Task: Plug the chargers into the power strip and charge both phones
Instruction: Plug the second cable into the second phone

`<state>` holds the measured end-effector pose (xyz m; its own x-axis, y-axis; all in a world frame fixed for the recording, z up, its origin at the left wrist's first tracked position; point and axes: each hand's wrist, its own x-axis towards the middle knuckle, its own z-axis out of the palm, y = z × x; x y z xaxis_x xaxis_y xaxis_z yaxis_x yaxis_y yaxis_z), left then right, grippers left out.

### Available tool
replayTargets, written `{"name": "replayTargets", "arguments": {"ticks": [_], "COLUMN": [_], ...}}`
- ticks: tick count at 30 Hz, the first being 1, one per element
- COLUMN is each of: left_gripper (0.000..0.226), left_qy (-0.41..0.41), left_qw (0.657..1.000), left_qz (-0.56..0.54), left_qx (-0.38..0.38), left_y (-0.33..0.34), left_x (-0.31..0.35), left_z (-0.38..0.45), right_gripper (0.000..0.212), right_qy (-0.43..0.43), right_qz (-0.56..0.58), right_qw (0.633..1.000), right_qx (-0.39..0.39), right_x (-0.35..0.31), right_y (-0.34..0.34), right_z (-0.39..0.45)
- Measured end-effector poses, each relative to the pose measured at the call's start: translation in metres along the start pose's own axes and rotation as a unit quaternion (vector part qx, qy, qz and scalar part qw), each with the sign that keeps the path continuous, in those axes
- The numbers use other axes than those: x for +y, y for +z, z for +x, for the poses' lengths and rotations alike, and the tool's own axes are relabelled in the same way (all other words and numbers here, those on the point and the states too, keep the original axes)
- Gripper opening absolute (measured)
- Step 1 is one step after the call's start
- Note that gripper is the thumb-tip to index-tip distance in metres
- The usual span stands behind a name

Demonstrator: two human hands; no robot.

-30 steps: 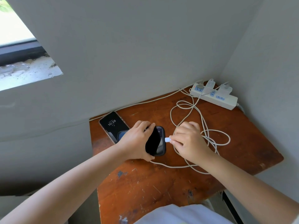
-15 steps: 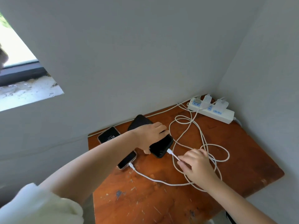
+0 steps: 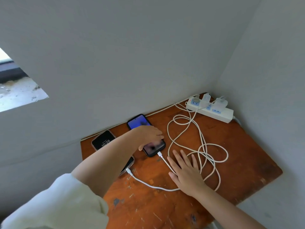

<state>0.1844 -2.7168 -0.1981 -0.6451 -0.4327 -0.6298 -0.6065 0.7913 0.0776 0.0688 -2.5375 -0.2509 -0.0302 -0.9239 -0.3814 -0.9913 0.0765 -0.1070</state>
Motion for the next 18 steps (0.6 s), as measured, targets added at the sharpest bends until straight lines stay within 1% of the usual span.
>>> {"name": "replayTargets", "arguments": {"ticks": [2,4,6,7,8,10,11,12,13,14,15,17,18], "left_gripper": [0.044,0.049,0.067,0.075,0.076,0.070,0.066,0.062,0.058,0.056,0.055,0.058,0.059], "left_qy": [0.017,0.015,0.014,0.018,0.018,-0.020,-0.037,-0.056,-0.085,-0.126,-0.178,-0.284,-0.329], "left_qw": [0.999,0.999,0.994,0.990,0.991,0.991,0.984,0.968,0.943,0.917,0.899,0.865,0.845], "left_qz": [0.023,0.048,0.112,0.134,0.117,0.035,-0.008,-0.043,-0.078,-0.118,-0.174,-0.268,-0.295], "left_qx": [0.016,0.005,0.006,0.029,0.063,0.130,0.174,0.242,0.311,0.359,0.361,0.316,0.301], "left_y": [0.001,0.001,0.002,0.006,0.014,0.029,0.041,0.058,0.076,0.093,0.107,0.133,0.143], "left_x": [0.000,0.001,0.003,0.002,0.001,0.000,-0.001,0.000,0.003,0.006,0.012,0.024,0.028], "left_z": [0.000,-0.006,-0.017,-0.023,-0.027,-0.049,-0.061,-0.072,-0.082,-0.092,-0.102,-0.116,-0.120], "right_gripper": [0.063,0.070,0.075,0.075,0.075,0.074,0.070,0.066,0.064,0.068,0.074,0.079,0.081], "right_qy": [0.011,0.019,0.021,0.019,0.016,0.011,0.009,0.007,0.000,-0.016,-0.031,-0.035,-0.035], "right_qz": [-0.012,-0.019,-0.028,-0.027,-0.026,-0.020,-0.015,-0.013,-0.013,-0.014,-0.008,0.008,0.002], "right_qw": [1.000,1.000,0.999,0.999,0.999,0.999,0.999,0.998,0.999,0.999,0.998,0.998,0.998], "right_qx": [-0.001,0.003,0.015,0.021,0.026,0.033,0.045,0.053,0.052,0.048,0.045,0.044,0.051], "right_x": [-0.002,-0.003,-0.005,-0.006,-0.006,-0.006,-0.005,-0.005,-0.007,-0.008,-0.008,-0.008,-0.008], "right_y": [-0.001,-0.001,-0.001,-0.001,-0.001,-0.002,-0.003,-0.003,-0.004,-0.004,-0.002,-0.001,0.000], "right_z": [0.005,0.009,0.011,0.011,0.010,0.010,0.010,0.009,0.009,0.010,0.010,0.009,0.009]}}
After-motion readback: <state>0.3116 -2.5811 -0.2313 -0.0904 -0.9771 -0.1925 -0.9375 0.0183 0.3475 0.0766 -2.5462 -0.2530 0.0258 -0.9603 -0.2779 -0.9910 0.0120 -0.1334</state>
